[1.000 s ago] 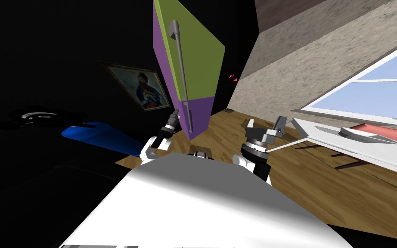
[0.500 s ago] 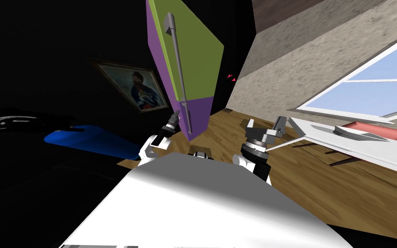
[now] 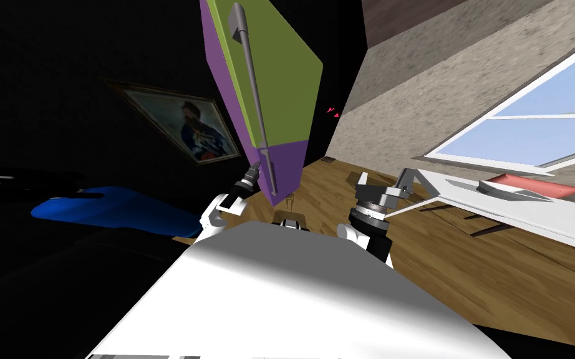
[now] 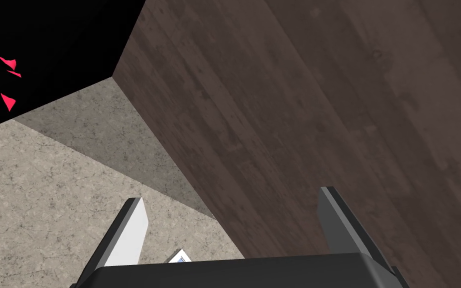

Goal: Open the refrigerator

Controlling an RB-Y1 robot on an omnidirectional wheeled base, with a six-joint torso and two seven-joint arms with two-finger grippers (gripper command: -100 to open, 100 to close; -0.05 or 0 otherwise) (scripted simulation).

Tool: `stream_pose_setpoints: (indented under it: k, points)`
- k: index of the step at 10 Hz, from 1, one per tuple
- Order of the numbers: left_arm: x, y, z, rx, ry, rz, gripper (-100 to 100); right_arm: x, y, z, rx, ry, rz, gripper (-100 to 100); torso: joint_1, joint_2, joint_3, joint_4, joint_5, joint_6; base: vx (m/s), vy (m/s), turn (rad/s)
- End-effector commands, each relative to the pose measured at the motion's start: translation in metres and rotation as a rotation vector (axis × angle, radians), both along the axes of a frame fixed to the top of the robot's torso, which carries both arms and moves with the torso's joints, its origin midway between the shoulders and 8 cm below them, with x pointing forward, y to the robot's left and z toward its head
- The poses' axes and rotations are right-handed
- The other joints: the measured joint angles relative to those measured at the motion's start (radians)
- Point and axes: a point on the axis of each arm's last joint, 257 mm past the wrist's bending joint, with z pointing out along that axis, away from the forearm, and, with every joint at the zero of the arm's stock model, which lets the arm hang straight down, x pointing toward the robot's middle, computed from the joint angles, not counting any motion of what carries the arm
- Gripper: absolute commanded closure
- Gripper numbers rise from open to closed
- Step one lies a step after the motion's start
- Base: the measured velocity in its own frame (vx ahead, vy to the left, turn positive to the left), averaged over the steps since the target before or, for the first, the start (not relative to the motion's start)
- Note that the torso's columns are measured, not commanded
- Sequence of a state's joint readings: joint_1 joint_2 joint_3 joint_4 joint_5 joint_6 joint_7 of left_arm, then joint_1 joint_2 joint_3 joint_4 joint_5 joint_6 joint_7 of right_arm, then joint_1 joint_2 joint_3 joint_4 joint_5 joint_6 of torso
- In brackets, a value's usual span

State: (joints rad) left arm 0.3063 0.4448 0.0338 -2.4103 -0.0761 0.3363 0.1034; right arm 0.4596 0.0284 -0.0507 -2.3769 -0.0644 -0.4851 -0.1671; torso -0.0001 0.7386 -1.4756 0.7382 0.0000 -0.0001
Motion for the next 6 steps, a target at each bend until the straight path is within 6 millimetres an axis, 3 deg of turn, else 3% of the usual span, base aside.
stream_pose_setpoints:
  k: [1, 6]
  points:
    - [0.007, 0.009, -0.013, 0.027, 0.066, 0.023, -100, 0.0, 0.0, 0.0, 0.0, 0.0, 0.0, 0, 0.0, -0.001, 0.0, 0.0, 0.0, 0.0, 0.101, 0.033, -0.108]
    - [0.011, 0.023, -0.03, 0.053, 0.15, 0.066, -100, 0.0, 0.0, 0.0, 0.0, 0.0, 0.0, 0, 0.0, 0.001, 0.0, 0.0, 0.0, 0.0, 0.057, 0.026, -0.048]
